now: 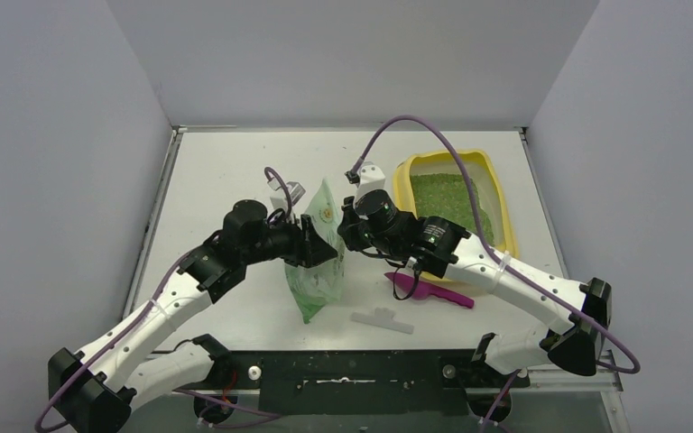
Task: Fill the litter box with clean litter
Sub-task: Open the cat litter bag at the center of the board.
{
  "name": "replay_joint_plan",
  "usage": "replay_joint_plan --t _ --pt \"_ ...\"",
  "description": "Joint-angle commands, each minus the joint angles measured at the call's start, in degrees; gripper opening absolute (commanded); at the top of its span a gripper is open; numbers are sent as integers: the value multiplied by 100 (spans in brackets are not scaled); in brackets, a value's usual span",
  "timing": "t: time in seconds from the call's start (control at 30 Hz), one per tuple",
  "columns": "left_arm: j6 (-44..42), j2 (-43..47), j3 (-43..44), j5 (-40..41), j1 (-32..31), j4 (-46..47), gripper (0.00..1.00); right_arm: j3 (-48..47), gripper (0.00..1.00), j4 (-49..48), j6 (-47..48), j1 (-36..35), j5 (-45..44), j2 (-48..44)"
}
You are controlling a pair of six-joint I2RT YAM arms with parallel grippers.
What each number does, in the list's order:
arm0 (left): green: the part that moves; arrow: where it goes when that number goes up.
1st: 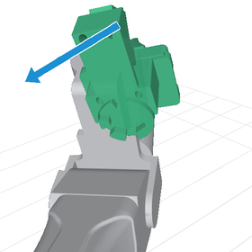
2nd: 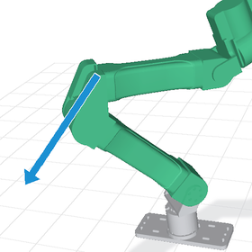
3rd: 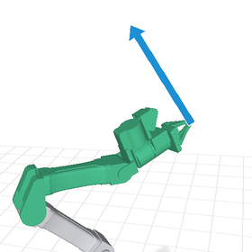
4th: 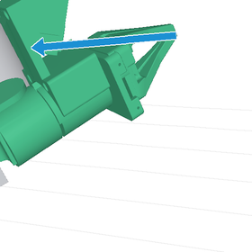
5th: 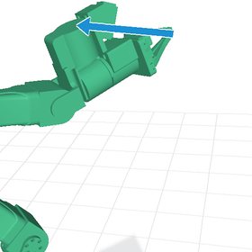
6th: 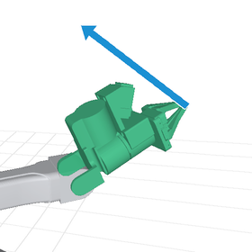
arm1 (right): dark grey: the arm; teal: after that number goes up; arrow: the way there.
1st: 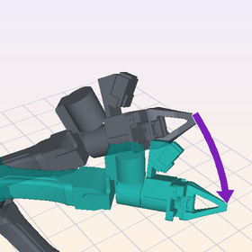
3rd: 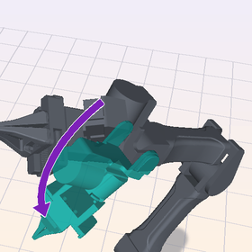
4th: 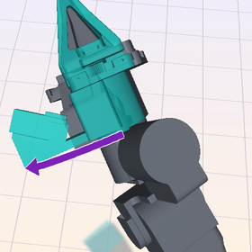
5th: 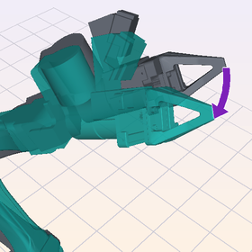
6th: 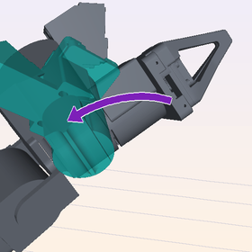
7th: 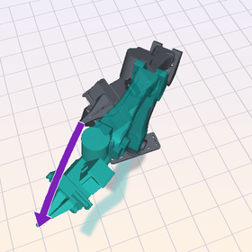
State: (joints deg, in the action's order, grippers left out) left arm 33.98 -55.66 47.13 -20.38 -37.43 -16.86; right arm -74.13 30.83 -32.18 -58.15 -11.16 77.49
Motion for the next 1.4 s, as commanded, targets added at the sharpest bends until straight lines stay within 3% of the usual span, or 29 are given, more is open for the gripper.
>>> replay_joint_plan --t 0.0,0.17,0.37,0.53,0.63,0.7,0.8,0.83,1.1,1.2,1.3,1.37 --pt "12 -83 249 -353 -99 587 45 -299 0 -391 -49 0 -19 -344" --pt "-498 -346 860 1212 -632 -915 38 -359 0 -424 -76 1 42 -357" --pt "-619 -744 1422 2857 -1366 -1911 36 -419 0 -456 -151 3 113 -327" --pt "-294 -990 1478 4105 -1960 -1983 35 -382 0 -572 -263 -2 82 -415" --pt "-153 -1108 1424 4460 -2187 -1704 34 -363 0 -599 -341 -3 82 -428" --pt "-120 -1191 1441 4770 -2334 -1582 28 -334 0 -603 -378 -7 71 -443" --pt "-81 -1277 1459 5342 -2504 -1664 4 -286 0 -601 -409 1 22 -498" --pt "-110 -1288 1449 5487 -2519 -1690 0 -261 0 -595 -416 1 -2 -520" --pt "-504 -1313 2385 7667 -2897 -3323 0 -344 0 -226 -236 5 -388 -565" --pt "-715 -1307 2743 8088 -2910 -3736 0 -351 0 -131 -218 5 -335 -540" --pt "-1033 -1229 2697 7808 -2910 -3414 0 -320 2 -147 -208 8 -185 -500" --pt "-1029 -1215 2617 7509 -2910 -3291 0 -317 21 -199 -181 14 -4 -482"
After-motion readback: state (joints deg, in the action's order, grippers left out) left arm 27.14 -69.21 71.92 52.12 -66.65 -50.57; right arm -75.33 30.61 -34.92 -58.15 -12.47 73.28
